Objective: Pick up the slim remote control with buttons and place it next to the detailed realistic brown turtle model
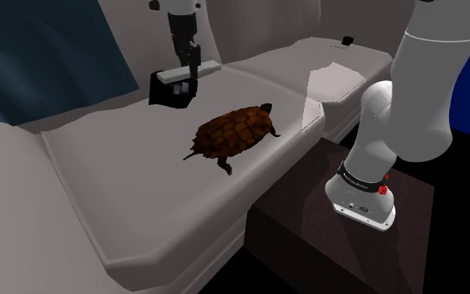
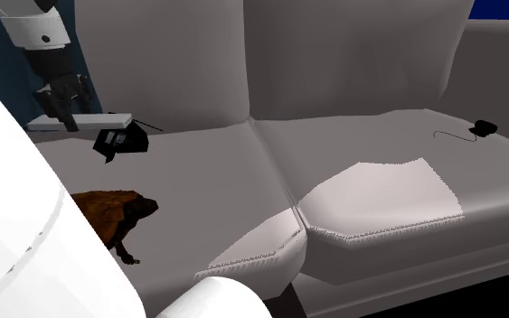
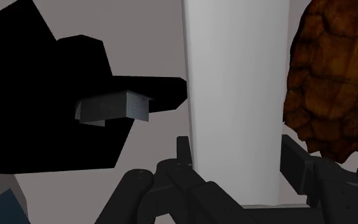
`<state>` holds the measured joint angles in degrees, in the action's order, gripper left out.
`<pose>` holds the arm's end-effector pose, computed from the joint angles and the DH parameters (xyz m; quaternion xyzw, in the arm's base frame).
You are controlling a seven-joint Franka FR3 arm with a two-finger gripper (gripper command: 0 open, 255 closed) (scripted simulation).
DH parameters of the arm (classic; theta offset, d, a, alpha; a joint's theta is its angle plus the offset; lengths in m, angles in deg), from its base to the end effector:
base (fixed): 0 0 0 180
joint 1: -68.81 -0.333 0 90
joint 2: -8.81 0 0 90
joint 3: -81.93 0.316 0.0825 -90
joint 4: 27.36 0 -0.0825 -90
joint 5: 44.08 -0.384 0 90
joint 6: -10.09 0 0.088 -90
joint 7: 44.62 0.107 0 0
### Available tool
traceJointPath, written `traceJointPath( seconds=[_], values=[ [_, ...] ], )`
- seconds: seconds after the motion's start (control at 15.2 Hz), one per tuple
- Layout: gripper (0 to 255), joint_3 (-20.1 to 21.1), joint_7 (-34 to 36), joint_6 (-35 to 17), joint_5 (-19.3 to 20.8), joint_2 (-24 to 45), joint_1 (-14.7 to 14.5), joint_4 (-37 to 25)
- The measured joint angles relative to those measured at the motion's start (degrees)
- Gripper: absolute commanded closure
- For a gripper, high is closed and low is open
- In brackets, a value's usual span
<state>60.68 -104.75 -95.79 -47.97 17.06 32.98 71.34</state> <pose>0.5793 0.1673 0.4977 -0.7996 -0.6005 0.0014 0.0077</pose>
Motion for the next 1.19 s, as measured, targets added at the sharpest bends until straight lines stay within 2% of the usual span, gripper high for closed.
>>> traceJointPath(
  seconds=[0.33, 0.66, 0.92, 1.06, 1.19],
  values=[
    [255, 2.3, 4.9, 1.8, -1.3, 5.0, -2.6, -6.7],
    [255, 4.2, 9.0, 4.9, -3.0, 12.5, -4.2, -17.2],
    [255, 5.6, 12.4, 8.3, -4.2, 19.5, -5.3, -27.6],
    [255, 6.3, 14.0, 10.8, -5.0, 24.4, -5.3, -35.0],
    [255, 6.5, 14.6, 10.2, -5.1, 25.5, -5.7, -35.5]
  ],
)
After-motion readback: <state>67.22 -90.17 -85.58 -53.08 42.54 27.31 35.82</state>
